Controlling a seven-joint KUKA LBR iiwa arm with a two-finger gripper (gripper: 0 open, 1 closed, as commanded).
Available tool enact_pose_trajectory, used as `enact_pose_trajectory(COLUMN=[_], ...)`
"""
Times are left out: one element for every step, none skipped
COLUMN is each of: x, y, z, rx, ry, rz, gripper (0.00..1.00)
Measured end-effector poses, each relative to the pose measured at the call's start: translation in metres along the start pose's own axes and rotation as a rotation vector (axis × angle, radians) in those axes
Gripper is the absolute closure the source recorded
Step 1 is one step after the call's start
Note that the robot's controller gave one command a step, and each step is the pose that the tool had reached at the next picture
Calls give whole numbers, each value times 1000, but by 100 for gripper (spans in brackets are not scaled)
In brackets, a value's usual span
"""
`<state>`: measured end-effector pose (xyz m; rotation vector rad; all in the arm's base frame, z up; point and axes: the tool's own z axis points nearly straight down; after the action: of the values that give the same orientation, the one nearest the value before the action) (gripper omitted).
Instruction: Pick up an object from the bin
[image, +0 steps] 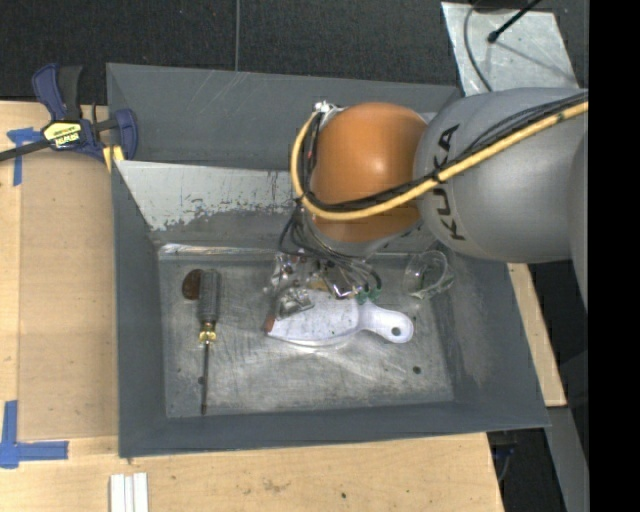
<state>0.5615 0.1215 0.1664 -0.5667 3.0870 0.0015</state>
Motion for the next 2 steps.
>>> enact_pose_trajectory(x=[-62, -63], y=[6, 5], z=[46, 44], rx=[0, 0], ry=[1, -2], rz=[39, 41], gripper=[0, 0])
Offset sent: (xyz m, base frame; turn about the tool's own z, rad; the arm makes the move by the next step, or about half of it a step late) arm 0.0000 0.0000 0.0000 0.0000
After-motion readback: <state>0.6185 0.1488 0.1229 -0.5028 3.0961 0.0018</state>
